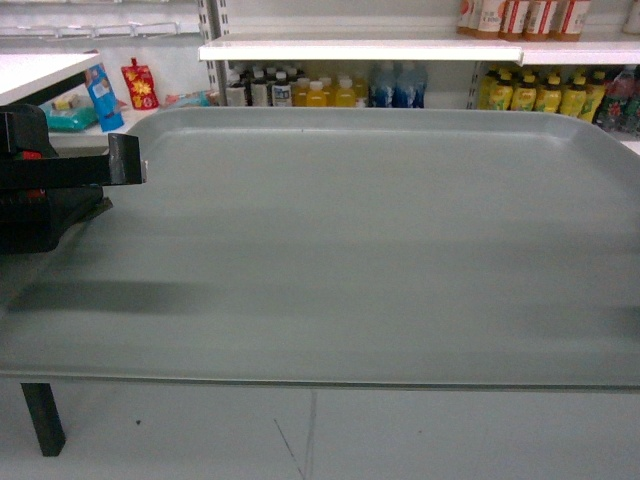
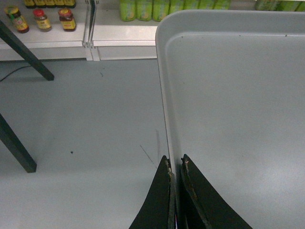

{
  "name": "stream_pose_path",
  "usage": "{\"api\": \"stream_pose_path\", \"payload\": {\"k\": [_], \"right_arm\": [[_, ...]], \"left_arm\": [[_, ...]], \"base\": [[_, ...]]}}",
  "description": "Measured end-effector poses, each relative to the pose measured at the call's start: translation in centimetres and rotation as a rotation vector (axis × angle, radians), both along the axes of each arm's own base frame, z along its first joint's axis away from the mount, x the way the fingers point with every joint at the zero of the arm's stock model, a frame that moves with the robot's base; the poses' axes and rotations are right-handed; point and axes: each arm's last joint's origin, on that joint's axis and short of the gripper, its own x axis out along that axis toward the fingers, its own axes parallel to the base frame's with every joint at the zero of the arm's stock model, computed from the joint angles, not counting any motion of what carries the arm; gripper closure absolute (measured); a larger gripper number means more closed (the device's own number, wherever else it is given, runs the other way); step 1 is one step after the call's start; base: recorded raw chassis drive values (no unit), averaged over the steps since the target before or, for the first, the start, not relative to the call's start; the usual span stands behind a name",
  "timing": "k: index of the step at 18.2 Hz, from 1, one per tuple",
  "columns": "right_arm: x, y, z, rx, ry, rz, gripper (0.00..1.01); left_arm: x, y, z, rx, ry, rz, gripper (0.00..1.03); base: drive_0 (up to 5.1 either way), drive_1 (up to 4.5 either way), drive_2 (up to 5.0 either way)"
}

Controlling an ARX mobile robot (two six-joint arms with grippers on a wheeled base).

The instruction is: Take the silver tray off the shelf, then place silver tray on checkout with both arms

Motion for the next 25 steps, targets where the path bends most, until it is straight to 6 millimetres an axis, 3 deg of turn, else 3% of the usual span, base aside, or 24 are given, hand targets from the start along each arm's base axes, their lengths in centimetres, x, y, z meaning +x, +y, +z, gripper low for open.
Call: {"api": "stream_pose_path", "payload": {"k": [17, 25], "right_arm": [[-0.03, 0.0, -0.06, -0.001, 0.006, 0.0, 0.99], [-0.02, 0.0, 0.05, 0.0, -0.002, 0.0, 0.99]], "left_arm": [[0.0, 0.02, -0.03, 0.002, 0.003, 0.001, 1.0], [-0.04, -0.01, 0.09, -0.001, -0.004, -0.001, 1.0]], "base": [[0.0, -4.15, 4.2], [0.0, 0.0, 0.0]]}}
